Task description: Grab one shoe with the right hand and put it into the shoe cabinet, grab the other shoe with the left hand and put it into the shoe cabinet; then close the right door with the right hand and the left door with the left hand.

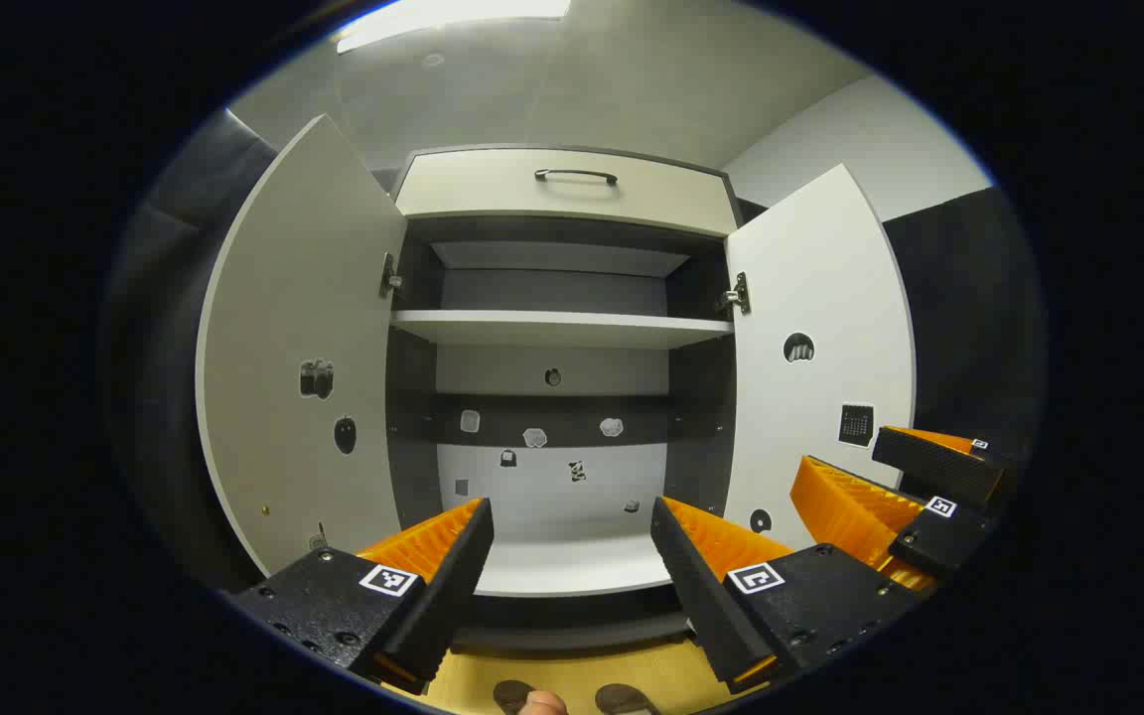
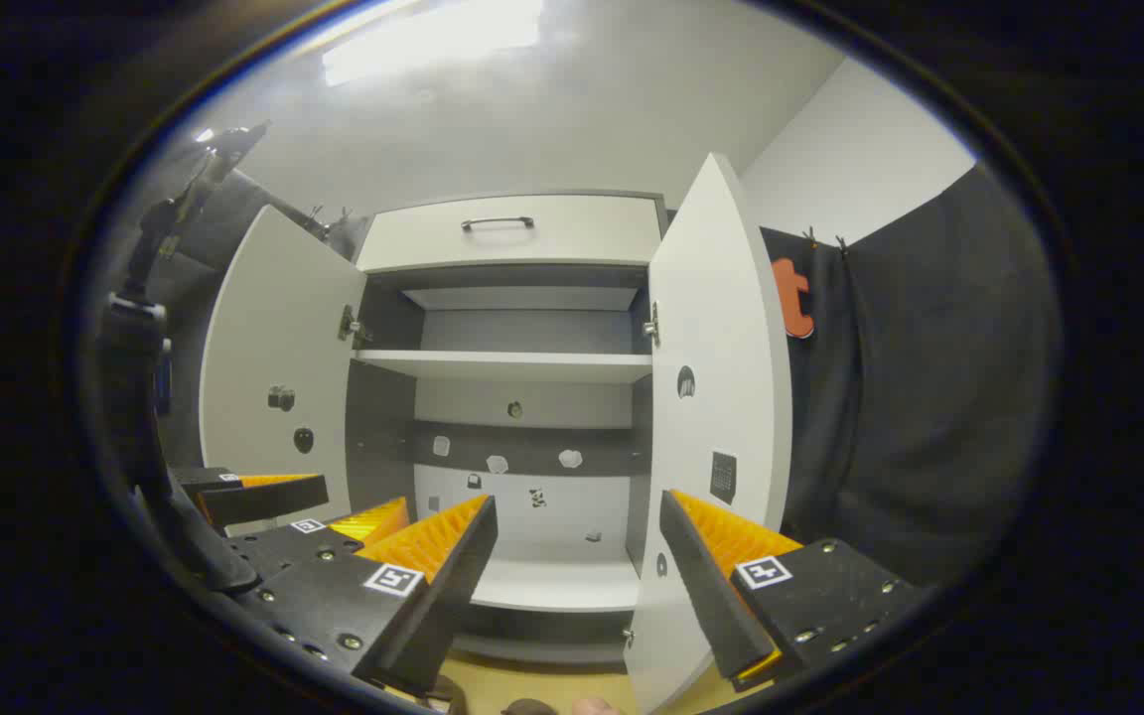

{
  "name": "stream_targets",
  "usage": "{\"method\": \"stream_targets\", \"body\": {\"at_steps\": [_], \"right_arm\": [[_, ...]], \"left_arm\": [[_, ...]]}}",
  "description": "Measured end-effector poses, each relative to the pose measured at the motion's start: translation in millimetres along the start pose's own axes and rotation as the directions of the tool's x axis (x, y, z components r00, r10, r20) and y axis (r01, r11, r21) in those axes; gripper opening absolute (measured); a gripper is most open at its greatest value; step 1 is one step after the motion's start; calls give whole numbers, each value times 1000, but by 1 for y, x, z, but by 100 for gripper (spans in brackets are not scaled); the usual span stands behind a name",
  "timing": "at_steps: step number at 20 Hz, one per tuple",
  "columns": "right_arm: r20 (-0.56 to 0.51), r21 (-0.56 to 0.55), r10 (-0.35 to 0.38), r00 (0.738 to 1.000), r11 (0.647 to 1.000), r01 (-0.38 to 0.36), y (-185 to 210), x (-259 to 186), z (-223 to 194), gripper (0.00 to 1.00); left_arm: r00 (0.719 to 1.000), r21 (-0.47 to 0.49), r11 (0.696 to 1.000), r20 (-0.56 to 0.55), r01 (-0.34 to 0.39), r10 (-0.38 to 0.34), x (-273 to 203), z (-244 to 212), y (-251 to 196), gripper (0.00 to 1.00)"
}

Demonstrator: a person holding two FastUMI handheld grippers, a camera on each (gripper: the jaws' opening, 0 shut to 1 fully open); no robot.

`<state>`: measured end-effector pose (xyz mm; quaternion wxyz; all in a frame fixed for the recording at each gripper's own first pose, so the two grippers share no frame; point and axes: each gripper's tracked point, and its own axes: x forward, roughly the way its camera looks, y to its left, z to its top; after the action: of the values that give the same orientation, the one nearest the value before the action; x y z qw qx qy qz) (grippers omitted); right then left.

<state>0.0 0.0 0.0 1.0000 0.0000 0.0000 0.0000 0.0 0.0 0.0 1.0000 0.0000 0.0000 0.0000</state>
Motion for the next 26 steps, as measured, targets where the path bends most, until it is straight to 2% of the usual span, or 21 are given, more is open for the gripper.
{"method": "stream_targets", "body": {"at_steps": [1,4,5,6,7,11,12,13,15,18,19,21,23,24,25,26], "right_arm": [[0,1,3,1000,1000,-3,1,0,0,98],[-2,9,10,1000,1000,-10,2,0,-1,98],[-1,11,10,1000,1000,-10,2,-1,1,94],[2,11,10,1000,1000,-10,2,-1,1,98],[4,7,9,1000,1000,-9,2,-1,1,98],[-14,-1,17,1000,1000,-17,4,-3,-13,98],[-21,1,18,1000,1000,-18,4,-4,-18,94],[-26,1,17,1000,1000,-17,3,-5,-23,98],[-42,4,26,999,1000,-26,4,-6,-39,98],[-110,12,45,993,999,-44,7,-13,-83,94],[-133,10,55,990,999,-54,10,-17,-99,99],[-189,-2,73,979,997,-74,16,-25,-139,99],[-261,-8,101,960,994,-106,28,-35,-187,99],[-300,-12,119,947,992,-129,35,-42,-212,94],[-335,-8,137,932,989,-148,41,-48,-237,99],[-374,3,155,914,986,-165,46,-55,-263,99]], "left_arm": [[1000,-1,1000,-3,-2,2,0,-1,1,98],[1000,-6,1000,-4,-13,13,-2,-1,4,98],[1000,-13,1000,-4,-15,14,-3,0,6,97],[1000,-20,1000,-6,-15,15,-3,-1,6,97],[1000,-23,1000,-8,-18,18,-3,-1,9,97],[999,-18,999,-5,-45,45,-6,1,21,98],[999,-20,999,-5,-51,51,-7,1,24,98],[998,-22,998,-2,-57,57,-8,3,28,98],[997,-16,997,0,-74,74,-10,6,36,98],[994,-3,994,16,-109,109,-14,15,50,97],[992,-1,993,20,-121,121,-16,18,55,98],[990,0,990,26,-140,140,-18,22,63,98],[987,-1,987,29,-159,159,-21,26,71,98],[985,-2,986,31,-170,170,-21,27,75,98],[983,-4,984,33,-179,179,-23,29,79,98],[981,-6,982,33,-189,189,-24,30,82,97]]}}
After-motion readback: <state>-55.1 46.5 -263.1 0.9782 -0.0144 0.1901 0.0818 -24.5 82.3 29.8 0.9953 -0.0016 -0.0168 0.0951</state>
